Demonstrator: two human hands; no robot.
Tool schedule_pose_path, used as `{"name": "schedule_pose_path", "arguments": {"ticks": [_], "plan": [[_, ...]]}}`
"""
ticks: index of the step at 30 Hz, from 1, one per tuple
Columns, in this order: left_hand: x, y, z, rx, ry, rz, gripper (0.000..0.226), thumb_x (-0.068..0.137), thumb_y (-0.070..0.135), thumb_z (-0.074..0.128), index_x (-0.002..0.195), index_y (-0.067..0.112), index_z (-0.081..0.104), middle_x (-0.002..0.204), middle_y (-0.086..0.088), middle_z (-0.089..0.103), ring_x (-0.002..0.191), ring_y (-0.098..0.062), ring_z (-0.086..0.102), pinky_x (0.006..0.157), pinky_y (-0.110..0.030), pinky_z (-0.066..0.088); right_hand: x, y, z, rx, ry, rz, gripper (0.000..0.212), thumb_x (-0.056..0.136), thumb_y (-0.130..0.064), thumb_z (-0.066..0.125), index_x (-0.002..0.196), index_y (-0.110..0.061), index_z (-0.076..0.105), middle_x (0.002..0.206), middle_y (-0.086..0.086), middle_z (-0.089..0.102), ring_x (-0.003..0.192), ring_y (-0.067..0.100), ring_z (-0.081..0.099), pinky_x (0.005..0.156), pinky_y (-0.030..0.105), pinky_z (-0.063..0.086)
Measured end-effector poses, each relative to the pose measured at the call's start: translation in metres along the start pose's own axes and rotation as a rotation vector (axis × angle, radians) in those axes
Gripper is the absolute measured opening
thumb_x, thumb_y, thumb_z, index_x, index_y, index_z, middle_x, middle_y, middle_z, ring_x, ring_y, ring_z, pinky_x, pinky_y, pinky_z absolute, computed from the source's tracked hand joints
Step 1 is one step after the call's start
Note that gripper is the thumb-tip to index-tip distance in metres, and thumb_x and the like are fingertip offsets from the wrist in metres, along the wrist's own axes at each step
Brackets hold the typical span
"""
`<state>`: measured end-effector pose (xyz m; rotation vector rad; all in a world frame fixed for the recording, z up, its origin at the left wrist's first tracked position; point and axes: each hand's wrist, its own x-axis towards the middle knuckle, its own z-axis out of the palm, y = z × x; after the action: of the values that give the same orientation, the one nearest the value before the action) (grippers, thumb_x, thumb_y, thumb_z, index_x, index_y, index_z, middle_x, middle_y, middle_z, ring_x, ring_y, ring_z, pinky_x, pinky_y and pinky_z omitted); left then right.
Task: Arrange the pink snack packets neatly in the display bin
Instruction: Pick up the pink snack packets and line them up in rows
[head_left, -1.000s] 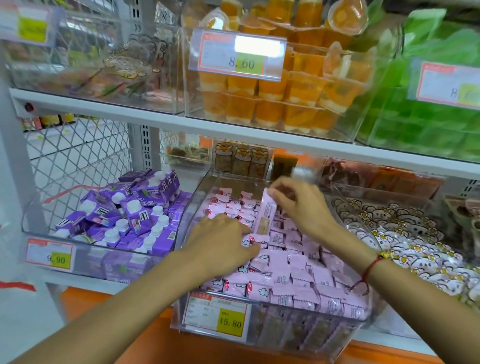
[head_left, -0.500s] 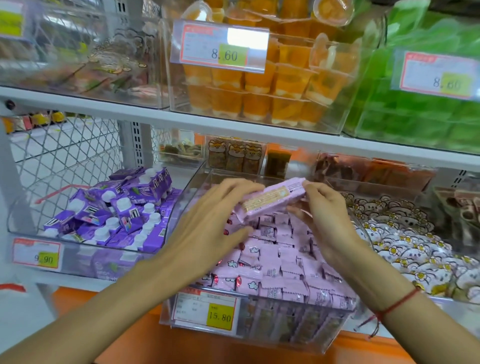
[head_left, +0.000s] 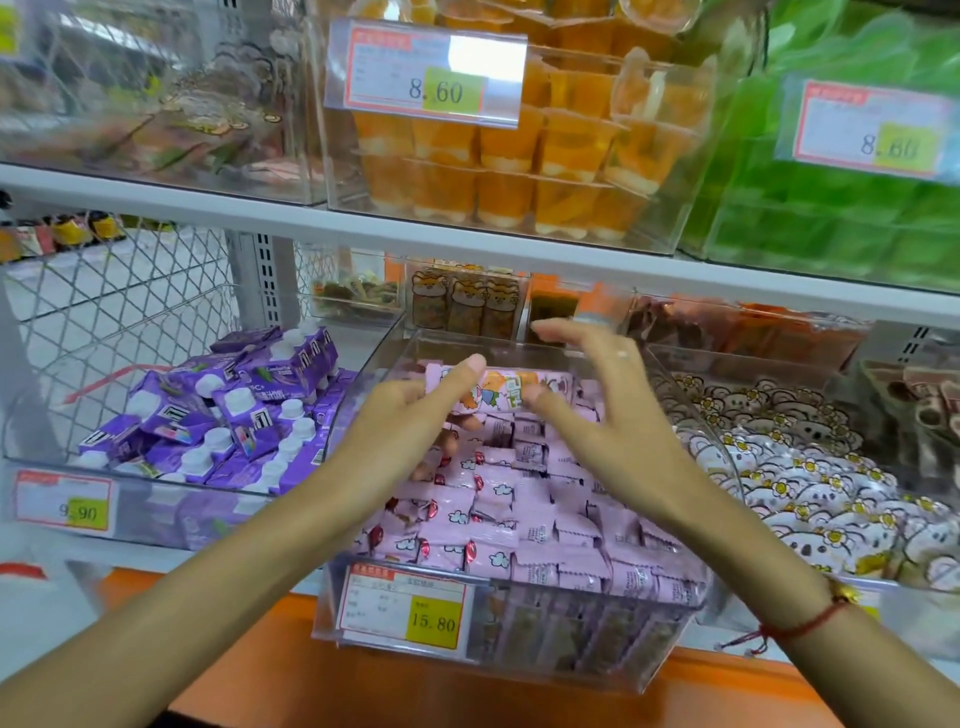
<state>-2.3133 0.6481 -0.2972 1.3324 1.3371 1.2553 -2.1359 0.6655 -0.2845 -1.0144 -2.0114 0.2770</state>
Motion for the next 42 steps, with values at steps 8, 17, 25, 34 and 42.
{"name": "schedule_pose_path", "arguments": {"ticks": [8, 17, 25, 34, 42], "plan": [[0.001, -0.007, -0.001, 0.186, -0.025, 0.290, 0.048, 0.075, 0.068, 0.042, 0.101, 0.033, 0.064, 0.076, 0.021, 0.065, 0.066, 0.008, 0.059, 0.060, -0.010, 0.041, 0.004, 0.004, 0.009, -0.173, -0.044, -0.142, 0.037, 0.084, -0.022, 0.069, 0.118, -0.022, 0.054, 0.104, -0.017, 0.054, 0.100, 0.009, 0.048, 0.084, 0.027, 0.041], [0.008, -0.032, -0.009, 1.113, -0.247, 0.490, 0.038, 0.099, 0.045, 0.034, 0.133, 0.038, 0.050, 0.137, 0.015, 0.050, 0.126, -0.011, 0.042, 0.098, -0.030, 0.037, 0.024, 0.025, 0.028, 0.503, 0.237, 0.479, 0.047, 0.088, -0.009, 0.064, 0.112, -0.015, 0.024, 0.104, 0.013, 0.063, 0.093, 0.019, 0.066, 0.088, 0.036, 0.054], [0.012, -0.030, -0.010, 1.090, -0.267, 0.426, 0.038, 0.097, 0.049, 0.036, 0.133, 0.041, 0.047, 0.135, 0.013, 0.051, 0.124, -0.013, 0.045, 0.096, -0.034, 0.041, 0.025, 0.032, 0.026, 0.166, 0.040, 0.248, 0.037, 0.084, -0.015, 0.070, 0.106, -0.016, 0.039, 0.083, -0.006, 0.064, 0.063, 0.002, 0.062, 0.054, 0.011, 0.047], [0.013, -0.031, -0.010, 1.070, -0.311, 0.433, 0.036, 0.099, 0.043, 0.034, 0.135, 0.040, 0.043, 0.123, 0.014, 0.054, 0.107, -0.008, 0.048, 0.074, -0.025, 0.029, 0.026, 0.034, 0.023, -0.360, -0.279, 0.054, 0.023, 0.085, -0.030, 0.067, 0.105, -0.020, 0.070, 0.115, 0.000, 0.057, 0.099, 0.011, 0.050, 0.083, 0.026, 0.042], [0.015, -0.032, -0.011, 1.015, -0.316, 0.387, 0.035, 0.099, 0.041, 0.037, 0.133, 0.043, 0.044, 0.126, 0.017, 0.053, 0.115, -0.008, 0.045, 0.079, -0.026, 0.035, 0.020, 0.044, 0.027, -0.262, -0.499, 0.191, 0.036, 0.096, -0.004, 0.040, 0.122, -0.018, 0.060, 0.125, 0.000, 0.057, 0.097, 0.008, 0.048, 0.073, 0.012, 0.035]]}}
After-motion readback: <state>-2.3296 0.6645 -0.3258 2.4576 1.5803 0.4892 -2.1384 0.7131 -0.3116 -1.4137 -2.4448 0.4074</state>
